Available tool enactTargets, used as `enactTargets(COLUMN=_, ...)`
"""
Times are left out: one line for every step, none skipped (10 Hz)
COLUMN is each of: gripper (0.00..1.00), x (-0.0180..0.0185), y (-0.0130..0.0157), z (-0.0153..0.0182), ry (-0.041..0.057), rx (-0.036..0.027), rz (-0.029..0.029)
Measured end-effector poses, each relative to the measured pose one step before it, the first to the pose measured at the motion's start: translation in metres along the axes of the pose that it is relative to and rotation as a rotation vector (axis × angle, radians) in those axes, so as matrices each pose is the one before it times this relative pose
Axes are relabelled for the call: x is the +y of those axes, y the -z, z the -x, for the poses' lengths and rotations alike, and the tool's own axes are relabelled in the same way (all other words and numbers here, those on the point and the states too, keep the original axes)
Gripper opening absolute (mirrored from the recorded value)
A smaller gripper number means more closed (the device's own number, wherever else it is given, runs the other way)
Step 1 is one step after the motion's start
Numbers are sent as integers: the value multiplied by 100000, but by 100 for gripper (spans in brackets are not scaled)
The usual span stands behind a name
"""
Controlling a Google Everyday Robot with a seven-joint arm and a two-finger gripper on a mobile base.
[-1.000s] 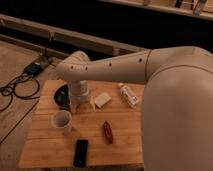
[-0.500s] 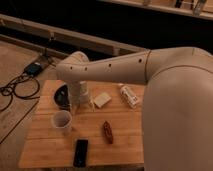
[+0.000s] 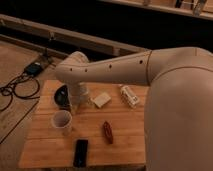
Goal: Place the pepper in the ceramic bowl
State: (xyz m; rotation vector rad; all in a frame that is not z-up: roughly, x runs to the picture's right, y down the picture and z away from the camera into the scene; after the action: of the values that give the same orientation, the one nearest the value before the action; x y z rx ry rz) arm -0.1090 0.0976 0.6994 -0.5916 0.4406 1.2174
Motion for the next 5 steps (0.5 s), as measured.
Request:
enactTargets(gripper=65, x=-135, y=201, z=508, ry=1647, rx=-4107, rz=-716)
enactTargets(gripper=65, x=-123, y=238, z=505, ry=-1010, rx=-4909, rz=-678)
enactTargets(gripper=65, x=-128, y=112, z=67, ry=-771, rx=-2757, rz=-635)
enactTargets(gripper=65, x=-5, y=41, z=-102, ry=-207, rx=-1328, rz=-269)
enactTargets(gripper=65, x=36, y=-21, z=-480, ry=109, rx=-320, rz=-259)
